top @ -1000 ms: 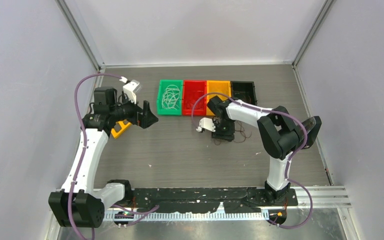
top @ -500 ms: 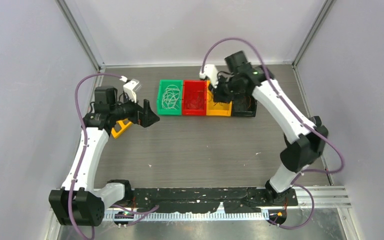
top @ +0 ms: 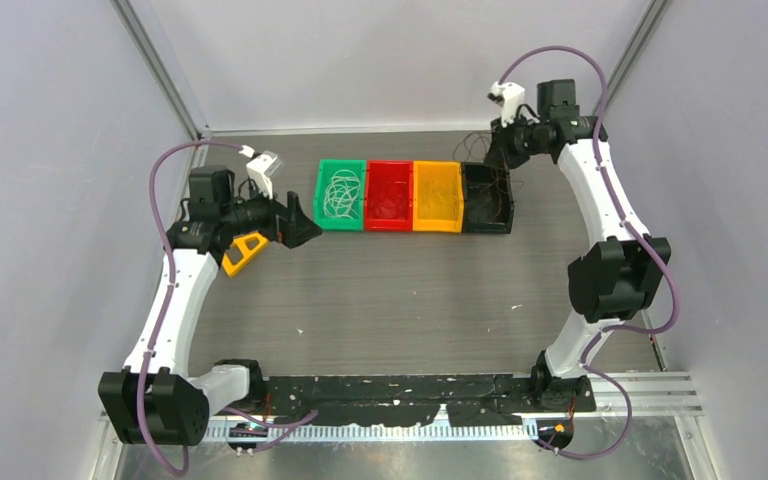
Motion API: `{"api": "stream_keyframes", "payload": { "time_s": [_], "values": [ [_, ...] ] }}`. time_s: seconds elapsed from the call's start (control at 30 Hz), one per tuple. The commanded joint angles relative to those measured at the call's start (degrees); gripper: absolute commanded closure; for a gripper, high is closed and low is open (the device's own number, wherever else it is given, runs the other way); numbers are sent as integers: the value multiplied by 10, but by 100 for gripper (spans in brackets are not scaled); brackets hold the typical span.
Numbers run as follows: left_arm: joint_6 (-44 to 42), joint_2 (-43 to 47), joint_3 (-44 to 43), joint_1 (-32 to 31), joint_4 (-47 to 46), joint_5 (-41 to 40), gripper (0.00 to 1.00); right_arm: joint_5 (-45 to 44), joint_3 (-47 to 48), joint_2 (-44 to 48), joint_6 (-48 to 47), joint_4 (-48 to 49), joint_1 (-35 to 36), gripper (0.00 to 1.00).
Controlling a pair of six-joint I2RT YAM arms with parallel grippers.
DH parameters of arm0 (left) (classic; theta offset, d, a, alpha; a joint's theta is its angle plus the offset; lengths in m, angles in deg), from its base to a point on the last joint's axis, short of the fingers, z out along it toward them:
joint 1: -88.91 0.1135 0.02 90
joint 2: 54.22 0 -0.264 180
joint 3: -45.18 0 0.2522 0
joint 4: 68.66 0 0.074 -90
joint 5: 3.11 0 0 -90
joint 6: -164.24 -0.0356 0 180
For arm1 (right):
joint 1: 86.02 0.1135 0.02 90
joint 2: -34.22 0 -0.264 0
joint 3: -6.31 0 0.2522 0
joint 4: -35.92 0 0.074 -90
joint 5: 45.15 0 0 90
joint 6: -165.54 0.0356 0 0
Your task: Untangle the cables
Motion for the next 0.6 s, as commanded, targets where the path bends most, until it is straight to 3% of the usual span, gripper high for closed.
{"api": "stream_keyframes", "payload": {
  "time_s": [0.0,0.37,0.57],
  "values": [
    [6,-1,-23,-2,-23,18,1,51,-7,10,159,151,-27,94],
    [-20,5,-25,-2,16,-2,0,28,-126,-43,262,397,-36,95],
    [-32,7,-39,-2,39,-13,0,-15,-191,-60,252,416,-36,95]
  ]
}}
